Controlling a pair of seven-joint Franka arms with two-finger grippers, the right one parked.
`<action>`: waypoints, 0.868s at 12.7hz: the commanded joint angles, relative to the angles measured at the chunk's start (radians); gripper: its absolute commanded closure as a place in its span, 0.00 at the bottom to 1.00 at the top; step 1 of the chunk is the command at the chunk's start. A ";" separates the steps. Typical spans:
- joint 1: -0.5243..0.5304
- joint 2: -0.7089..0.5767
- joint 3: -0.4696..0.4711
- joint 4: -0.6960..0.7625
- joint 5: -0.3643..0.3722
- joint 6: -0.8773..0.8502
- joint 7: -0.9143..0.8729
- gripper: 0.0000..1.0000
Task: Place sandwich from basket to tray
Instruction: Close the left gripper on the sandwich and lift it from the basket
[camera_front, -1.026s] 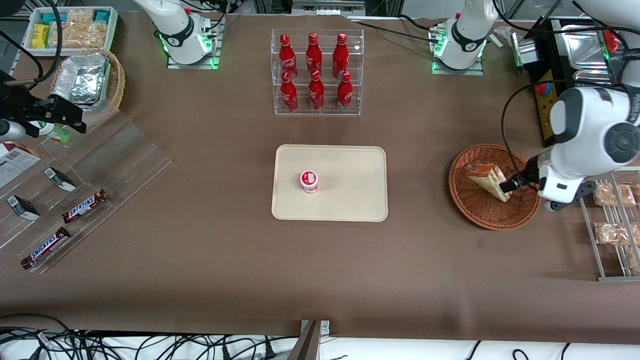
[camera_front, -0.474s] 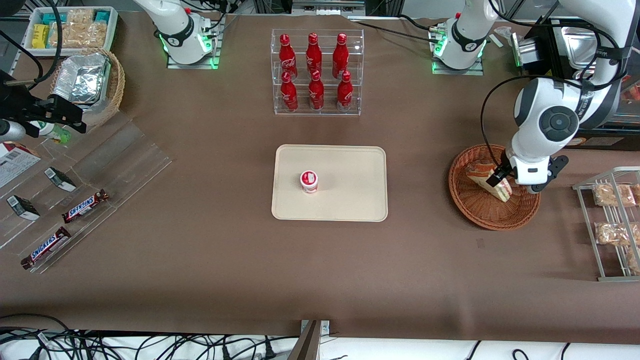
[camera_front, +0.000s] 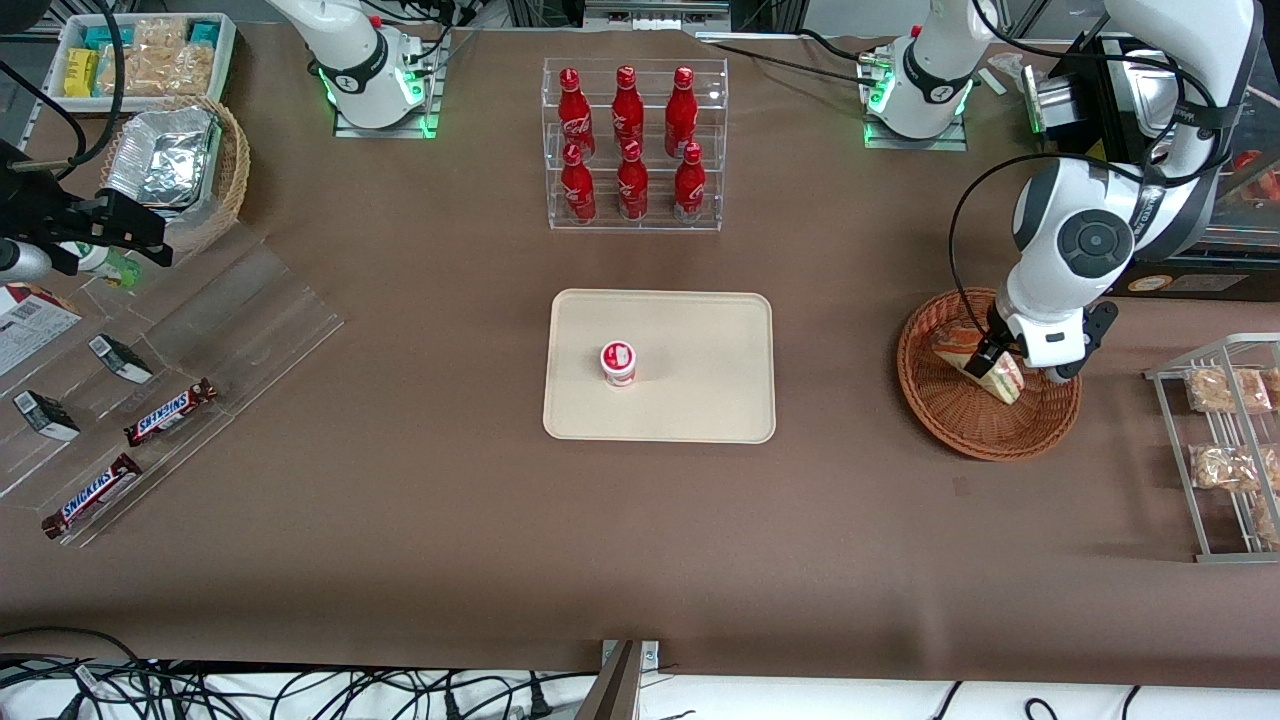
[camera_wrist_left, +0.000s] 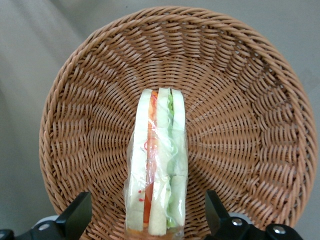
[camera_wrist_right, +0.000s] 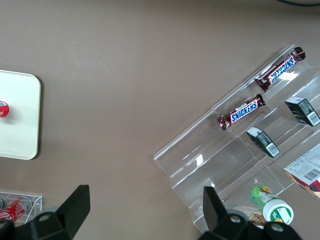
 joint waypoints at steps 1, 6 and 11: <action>-0.004 0.025 -0.004 -0.007 0.097 0.019 -0.086 0.00; -0.004 0.045 -0.006 -0.005 0.150 0.042 -0.223 0.00; -0.005 0.051 -0.013 0.004 0.150 0.036 -0.251 0.60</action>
